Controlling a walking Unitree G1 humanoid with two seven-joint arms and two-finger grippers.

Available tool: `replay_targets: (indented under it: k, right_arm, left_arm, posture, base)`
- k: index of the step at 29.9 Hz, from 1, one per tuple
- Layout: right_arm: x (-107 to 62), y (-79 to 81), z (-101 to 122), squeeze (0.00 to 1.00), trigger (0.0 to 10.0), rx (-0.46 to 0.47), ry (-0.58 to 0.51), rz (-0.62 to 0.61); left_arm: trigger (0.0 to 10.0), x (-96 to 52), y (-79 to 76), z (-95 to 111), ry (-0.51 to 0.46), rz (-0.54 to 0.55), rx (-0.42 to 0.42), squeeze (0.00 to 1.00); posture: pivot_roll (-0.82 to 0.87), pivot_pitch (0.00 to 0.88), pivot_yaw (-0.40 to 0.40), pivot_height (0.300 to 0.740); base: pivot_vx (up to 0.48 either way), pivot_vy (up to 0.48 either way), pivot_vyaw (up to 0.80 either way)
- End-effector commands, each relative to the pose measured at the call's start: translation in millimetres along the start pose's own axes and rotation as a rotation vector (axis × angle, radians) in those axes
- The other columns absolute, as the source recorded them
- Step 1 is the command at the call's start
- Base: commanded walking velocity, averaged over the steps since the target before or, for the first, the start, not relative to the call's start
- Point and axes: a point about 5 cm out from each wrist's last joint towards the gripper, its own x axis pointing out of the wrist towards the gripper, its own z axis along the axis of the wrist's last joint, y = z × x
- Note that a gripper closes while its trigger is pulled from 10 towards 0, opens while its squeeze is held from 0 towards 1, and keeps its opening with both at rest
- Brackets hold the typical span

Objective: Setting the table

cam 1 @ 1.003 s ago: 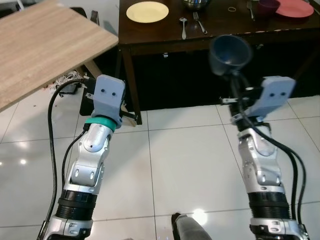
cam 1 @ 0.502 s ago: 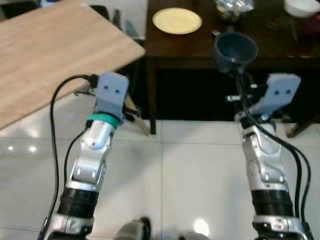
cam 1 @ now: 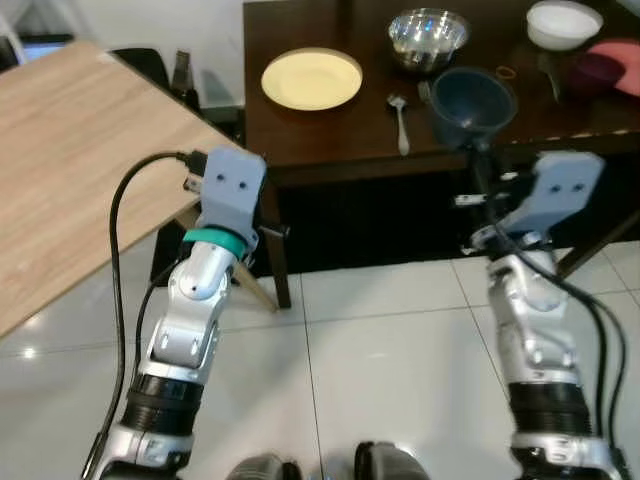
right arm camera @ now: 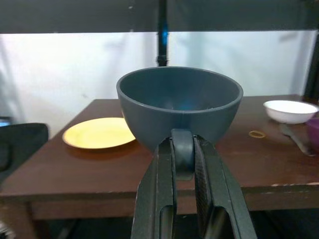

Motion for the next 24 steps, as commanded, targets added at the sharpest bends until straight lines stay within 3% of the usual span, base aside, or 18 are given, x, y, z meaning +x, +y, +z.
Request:
replay_targets:
  k: [1, 10, 18, 24]
  right_arm:
    - [-0.9, 7.7, -4, 0.00, 10.0, 0.009, 0.012, 0.017]
    - [-0.8, 7.3, -4, 0.00, 10.0, 0.003, 0.013, 0.012]
    - [1.1, 15.5, -2, 0.00, 10.0, -0.046, 0.003, 0.083]
    - [14.1, 24.8, 0, 0.00, 10.0, -0.020, 0.003, 0.141]
  left_arm:
    - [10.0, -4.9, 4.8, -10, 0.040, 0.009, 0.007, 0.00]
    - [10.0, -4.8, 4.9, -10, 0.037, 0.007, 0.006, 0.00]
    - [10.0, -4.8, 5.3, -9, 0.032, 0.014, 0.006, 0.00]
    - [10.0, -13.9, 11.9, -14, 0.038, 0.099, -0.071, 0.00]
  posture:
    - [-0.04, 0.080, 0.112, 0.740]
    - [-0.03, 0.081, 0.113, 0.740]
    - [-0.03, 0.085, 0.104, 0.740]
    - [0.00, 0.097, 0.040, 0.740]
  base:
    - [0.349, 0.000, 0.00]
    - [0.342, 0.000, 0.00]
    - [0.336, 0.000, 0.00]
    - [0.322, 0.000, 0.00]
